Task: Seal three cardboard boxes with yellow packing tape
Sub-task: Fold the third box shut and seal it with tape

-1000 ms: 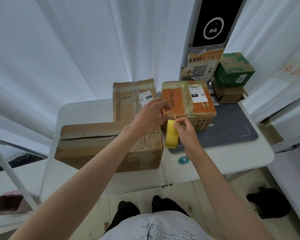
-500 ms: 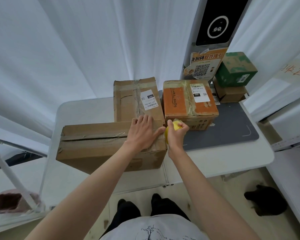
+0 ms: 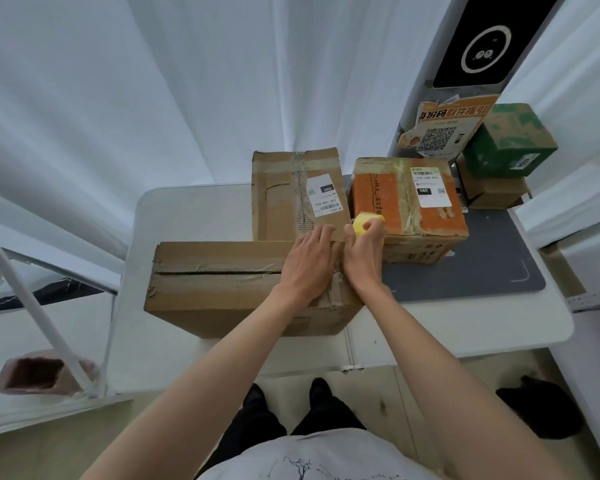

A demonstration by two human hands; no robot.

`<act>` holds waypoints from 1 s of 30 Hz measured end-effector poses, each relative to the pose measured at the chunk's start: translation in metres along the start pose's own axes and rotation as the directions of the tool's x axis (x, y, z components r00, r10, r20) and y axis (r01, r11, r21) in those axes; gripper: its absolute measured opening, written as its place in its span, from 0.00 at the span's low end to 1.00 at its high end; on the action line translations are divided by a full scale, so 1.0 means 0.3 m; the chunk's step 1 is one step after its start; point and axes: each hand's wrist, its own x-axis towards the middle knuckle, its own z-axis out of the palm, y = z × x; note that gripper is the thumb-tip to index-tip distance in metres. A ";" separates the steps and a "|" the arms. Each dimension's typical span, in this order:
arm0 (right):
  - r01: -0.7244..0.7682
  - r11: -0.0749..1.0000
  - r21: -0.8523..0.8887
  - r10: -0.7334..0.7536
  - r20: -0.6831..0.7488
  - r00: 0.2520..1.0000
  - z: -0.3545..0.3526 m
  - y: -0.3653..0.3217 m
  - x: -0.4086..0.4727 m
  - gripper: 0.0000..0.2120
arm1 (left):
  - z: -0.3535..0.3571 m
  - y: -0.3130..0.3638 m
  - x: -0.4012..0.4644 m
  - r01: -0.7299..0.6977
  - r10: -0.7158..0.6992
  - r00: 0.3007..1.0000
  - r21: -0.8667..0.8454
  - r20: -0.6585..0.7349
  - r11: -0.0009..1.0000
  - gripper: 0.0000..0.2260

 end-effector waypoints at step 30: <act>-0.114 0.982 0.152 0.118 -0.017 0.993 -0.008 0.012 0.000 0.12 | -0.472 -0.640 -0.249 0.647 -0.656 0.737 -0.446 0.162 0.618 0.23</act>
